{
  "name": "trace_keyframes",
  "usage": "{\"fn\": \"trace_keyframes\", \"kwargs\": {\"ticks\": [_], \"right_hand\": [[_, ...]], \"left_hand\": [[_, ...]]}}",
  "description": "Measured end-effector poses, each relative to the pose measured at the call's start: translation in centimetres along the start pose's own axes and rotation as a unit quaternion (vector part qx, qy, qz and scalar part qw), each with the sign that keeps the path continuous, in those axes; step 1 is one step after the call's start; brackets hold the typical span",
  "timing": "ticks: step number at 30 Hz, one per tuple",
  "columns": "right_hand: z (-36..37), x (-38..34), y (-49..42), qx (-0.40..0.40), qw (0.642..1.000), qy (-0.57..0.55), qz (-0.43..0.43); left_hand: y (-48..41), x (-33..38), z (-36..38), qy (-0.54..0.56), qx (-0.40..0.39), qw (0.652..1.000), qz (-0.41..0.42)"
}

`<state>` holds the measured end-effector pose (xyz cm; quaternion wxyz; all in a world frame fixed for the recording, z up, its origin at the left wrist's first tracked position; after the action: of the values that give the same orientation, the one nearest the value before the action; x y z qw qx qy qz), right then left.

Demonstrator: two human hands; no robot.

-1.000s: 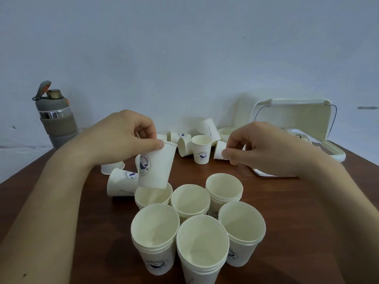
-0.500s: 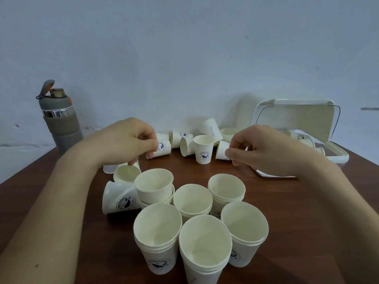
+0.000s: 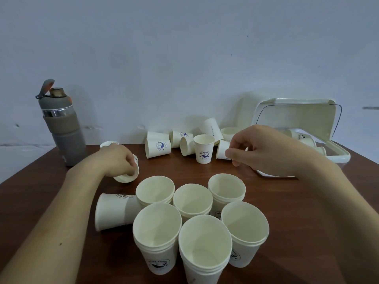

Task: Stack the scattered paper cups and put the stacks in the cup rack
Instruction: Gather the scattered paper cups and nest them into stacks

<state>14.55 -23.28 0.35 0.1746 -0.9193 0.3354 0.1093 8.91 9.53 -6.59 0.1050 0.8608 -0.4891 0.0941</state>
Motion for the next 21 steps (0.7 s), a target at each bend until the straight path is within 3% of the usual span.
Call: {"fn": "trace_keyframes", "kwargs": {"ticks": [3,8,15,18,21], "right_hand": [[0.1,-0.1,0.0,-0.003,1.000,0.006,-0.001],[0.1,-0.1,0.0,-0.004,1.000,0.010,-0.003],[0.1,-0.2,-0.1,-0.006,1.000,0.012,-0.002],[0.1,-0.2,0.0,-0.002,1.000,0.015,-0.007],[0.1,-0.3,-0.1,0.017,1.000,-0.002,-0.012]], "left_hand": [[-0.9,-0.9,0.7,-0.057,-0.006,0.998,-0.021],[-1.4,-1.3,1.5,-0.055,-0.035,0.998,-0.023],[-0.2,0.5,-1.2,-0.005,0.116,0.993,0.009],[1.7,2.6,-2.8,0.071,0.173,0.981,0.050],[3.9,4.8,-4.1,0.171,0.181,0.962,0.114]]}}
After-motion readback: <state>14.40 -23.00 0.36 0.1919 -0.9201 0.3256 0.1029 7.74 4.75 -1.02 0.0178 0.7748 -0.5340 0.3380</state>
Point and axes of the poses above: each hand's wrist, its own y-axis away from the middle knuckle, its own z-axis out of the palm, x = y × z, the point moved 3 cm from there along -y, towards the middle knuckle, and after that the axes turned 5 degrees about -z, right-handed, at the moved point
